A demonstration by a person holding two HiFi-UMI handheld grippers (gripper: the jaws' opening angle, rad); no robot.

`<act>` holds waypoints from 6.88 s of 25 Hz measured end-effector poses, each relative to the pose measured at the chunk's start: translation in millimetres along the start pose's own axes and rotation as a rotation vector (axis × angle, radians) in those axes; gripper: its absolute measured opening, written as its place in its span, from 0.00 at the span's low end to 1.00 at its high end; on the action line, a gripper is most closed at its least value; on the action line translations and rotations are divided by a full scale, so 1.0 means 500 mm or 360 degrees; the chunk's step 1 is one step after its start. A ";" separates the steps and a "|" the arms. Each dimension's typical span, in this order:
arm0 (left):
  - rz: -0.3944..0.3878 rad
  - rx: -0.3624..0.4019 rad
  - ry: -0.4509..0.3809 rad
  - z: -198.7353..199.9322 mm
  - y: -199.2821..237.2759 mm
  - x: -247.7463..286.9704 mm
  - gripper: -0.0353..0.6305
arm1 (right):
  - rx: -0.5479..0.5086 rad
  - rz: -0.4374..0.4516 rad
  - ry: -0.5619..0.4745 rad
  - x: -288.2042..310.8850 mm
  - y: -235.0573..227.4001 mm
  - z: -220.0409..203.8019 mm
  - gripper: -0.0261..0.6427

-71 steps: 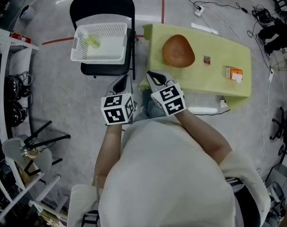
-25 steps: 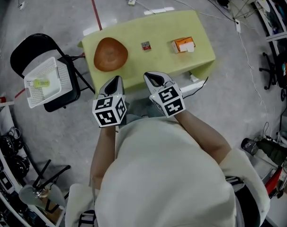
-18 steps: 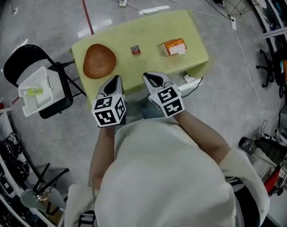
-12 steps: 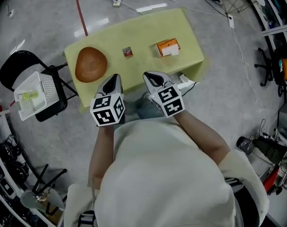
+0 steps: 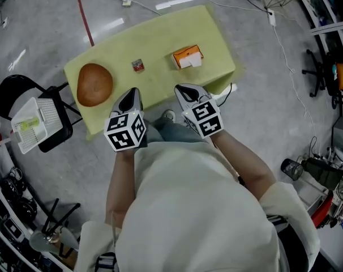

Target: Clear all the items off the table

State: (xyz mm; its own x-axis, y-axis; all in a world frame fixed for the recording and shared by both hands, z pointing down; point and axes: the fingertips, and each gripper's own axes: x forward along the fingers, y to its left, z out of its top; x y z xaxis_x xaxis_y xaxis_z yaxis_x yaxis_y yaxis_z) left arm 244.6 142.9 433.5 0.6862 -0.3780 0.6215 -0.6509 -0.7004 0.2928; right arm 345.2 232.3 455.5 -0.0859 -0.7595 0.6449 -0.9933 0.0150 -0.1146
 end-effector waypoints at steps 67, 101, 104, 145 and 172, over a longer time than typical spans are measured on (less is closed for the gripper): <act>0.0225 -0.0288 0.0352 -0.193 0.009 0.566 0.07 | -0.1610 0.0849 0.0978 0.477 -0.408 -0.362 0.66; 0.0208 -0.0287 0.0390 -0.225 0.021 0.571 0.07 | -0.1793 0.0809 0.1050 0.521 -0.407 -0.401 0.48; 0.0194 -0.0274 0.0387 -0.220 0.018 0.563 0.07 | -0.1768 0.0797 0.1081 0.509 -0.405 -0.402 0.47; -0.0022 0.0014 0.0350 -0.116 -0.003 0.277 0.07 | -0.1318 0.0327 0.0988 0.234 -0.243 -0.223 0.45; 0.0025 0.0133 0.0237 -0.087 -0.005 0.077 0.07 | -0.0810 0.0085 0.0682 0.093 -0.075 -0.100 0.45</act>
State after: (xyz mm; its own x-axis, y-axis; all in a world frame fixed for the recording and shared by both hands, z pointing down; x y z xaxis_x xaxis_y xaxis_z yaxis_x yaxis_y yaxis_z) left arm 258.5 156.6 488.3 0.6165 -0.2994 0.7282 -0.6273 -0.7457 0.2246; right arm 374.6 228.8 527.6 -0.0549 -0.4249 0.9036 -0.8903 0.4306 0.1484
